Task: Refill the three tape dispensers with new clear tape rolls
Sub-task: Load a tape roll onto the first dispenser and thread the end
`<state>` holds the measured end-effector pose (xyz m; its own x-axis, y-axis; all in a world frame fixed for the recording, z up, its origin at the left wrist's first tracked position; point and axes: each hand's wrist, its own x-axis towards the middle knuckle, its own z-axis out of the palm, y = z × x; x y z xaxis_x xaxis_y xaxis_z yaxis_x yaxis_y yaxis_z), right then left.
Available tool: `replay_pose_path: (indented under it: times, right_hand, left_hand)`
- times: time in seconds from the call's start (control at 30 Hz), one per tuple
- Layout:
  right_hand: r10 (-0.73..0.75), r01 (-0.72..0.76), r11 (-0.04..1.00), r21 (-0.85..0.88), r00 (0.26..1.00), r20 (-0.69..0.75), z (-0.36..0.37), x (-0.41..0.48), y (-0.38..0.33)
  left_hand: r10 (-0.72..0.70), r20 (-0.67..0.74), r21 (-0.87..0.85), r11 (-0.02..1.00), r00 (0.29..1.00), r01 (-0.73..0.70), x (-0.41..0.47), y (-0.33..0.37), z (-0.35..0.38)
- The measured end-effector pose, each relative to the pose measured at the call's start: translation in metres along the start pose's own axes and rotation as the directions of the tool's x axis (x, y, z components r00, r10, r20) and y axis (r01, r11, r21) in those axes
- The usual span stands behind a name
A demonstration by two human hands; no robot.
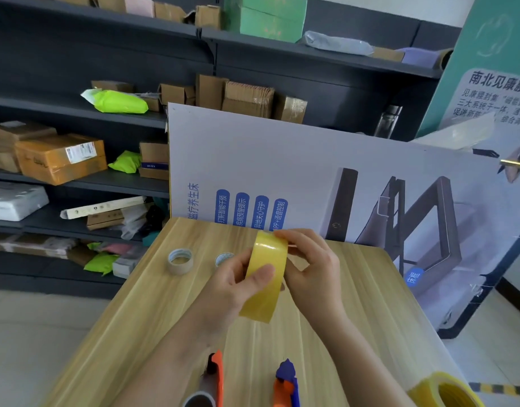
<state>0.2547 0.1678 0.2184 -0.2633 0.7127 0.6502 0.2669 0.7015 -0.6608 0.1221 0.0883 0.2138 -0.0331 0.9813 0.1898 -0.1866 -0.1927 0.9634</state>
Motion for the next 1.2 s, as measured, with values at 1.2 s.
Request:
replay_pose_path:
  times: [1.2]
  right_hand:
    - [0.252,-0.438,0.814,0.382,0.859,0.446,-0.071,-0.027,-0.001]
  left_hand:
    - [0.527,-0.018,0.796,0.522,0.85,-0.306,0.021,0.011,0.046]
